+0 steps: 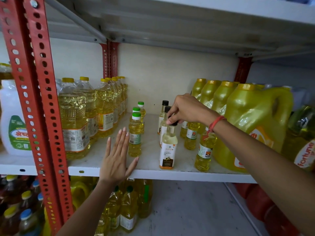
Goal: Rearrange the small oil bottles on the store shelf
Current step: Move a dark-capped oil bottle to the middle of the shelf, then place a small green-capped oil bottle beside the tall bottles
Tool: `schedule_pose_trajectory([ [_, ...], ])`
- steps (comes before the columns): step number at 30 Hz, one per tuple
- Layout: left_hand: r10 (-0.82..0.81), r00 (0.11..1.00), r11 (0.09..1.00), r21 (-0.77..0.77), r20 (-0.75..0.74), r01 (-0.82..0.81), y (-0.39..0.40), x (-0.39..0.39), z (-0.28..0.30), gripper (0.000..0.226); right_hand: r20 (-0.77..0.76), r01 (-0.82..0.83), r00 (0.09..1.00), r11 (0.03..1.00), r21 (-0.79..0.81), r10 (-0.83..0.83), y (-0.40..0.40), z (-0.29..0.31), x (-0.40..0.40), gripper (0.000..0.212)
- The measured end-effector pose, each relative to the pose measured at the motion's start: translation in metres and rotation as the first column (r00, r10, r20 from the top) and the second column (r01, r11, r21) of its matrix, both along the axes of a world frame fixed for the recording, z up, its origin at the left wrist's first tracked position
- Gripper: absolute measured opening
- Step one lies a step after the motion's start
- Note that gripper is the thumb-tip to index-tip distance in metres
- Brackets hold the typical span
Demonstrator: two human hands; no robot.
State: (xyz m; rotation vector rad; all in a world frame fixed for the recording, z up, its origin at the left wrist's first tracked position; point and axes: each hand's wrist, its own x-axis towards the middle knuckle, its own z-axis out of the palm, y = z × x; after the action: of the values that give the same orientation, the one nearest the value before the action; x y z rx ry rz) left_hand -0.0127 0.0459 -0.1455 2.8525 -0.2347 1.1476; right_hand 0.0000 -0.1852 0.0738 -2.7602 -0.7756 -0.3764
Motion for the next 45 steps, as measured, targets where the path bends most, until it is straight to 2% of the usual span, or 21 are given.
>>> schedule_pose_trajectory([
  [10, -0.013, 1.0, 1.0, -0.007, -0.013, 0.013, 0.001, -0.001, 0.001, 0.085, 0.004, 0.014, 1.0, 1.0, 0.012, -0.014, 0.0, 0.0, -0.002, 0.029],
  [19, -0.034, 0.999, 0.997, -0.066, 0.0, 0.034, 0.0, -0.004, 0.003, 0.088, 0.006, 0.03, 1.0, 0.999, -0.038, -0.03, 0.001, 0.004, -0.006, 0.034],
  [22, -0.04, 0.999, 0.997, -0.067, 0.005, 0.04, 0.006, -0.005, 0.005, 0.092, 0.08, 0.049, 0.996, 0.997, -0.059, -0.045, 0.009, 0.008, -0.008, 0.047],
  [25, -0.033, 0.999, 0.999, -0.01, 0.006, 0.033, 0.024, -0.005, 0.006, 0.095, 0.162, 0.054, 0.985, 0.997, 0.051, -0.061, 0.027, 0.011, -0.007, 0.057],
  [27, -0.017, 1.0, 1.0, 0.024, -0.007, 0.018, 0.037, -0.005, 0.006, 0.099, 0.172, 0.02, 0.984, 0.996, 0.087, -0.035, 0.045, 0.011, -0.004, 0.052],
  [30, -0.001, 1.0, 0.999, 0.033, -0.027, 0.002, 0.049, -0.007, 0.004, 0.103, 0.13, 0.0, 0.992, 0.999, 0.051, -0.007, 0.074, 0.005, 0.005, 0.045],
  [34, -0.011, 1.0, 0.999, 0.033, -0.021, 0.011, 0.049, -0.008, 0.002, 0.104, 0.057, 0.024, 0.998, 1.0, -0.019, -0.023, 0.103, -0.012, 0.022, 0.055],
  [37, -0.002, 1.0, 1.0, 0.027, -0.018, 0.002, 0.05, -0.008, 0.002, 0.103, 0.039, 0.032, 0.999, 0.999, 0.006, -0.032, 0.115, -0.021, 0.029, 0.06],
  [41, -0.007, 1.0, 0.999, 0.031, -0.019, 0.008, 0.05, -0.007, 0.001, 0.105, 0.05, 0.046, 0.998, 0.997, 0.07, -0.049, 0.121, -0.024, 0.034, 0.045],
  [45, 0.001, 1.0, 0.999, 0.054, -0.012, 0.0, 0.051, -0.006, 0.001, 0.118, 0.017, 0.045, 0.999, 0.997, 0.066, -0.046, 0.123, -0.019, 0.037, 0.037],
])
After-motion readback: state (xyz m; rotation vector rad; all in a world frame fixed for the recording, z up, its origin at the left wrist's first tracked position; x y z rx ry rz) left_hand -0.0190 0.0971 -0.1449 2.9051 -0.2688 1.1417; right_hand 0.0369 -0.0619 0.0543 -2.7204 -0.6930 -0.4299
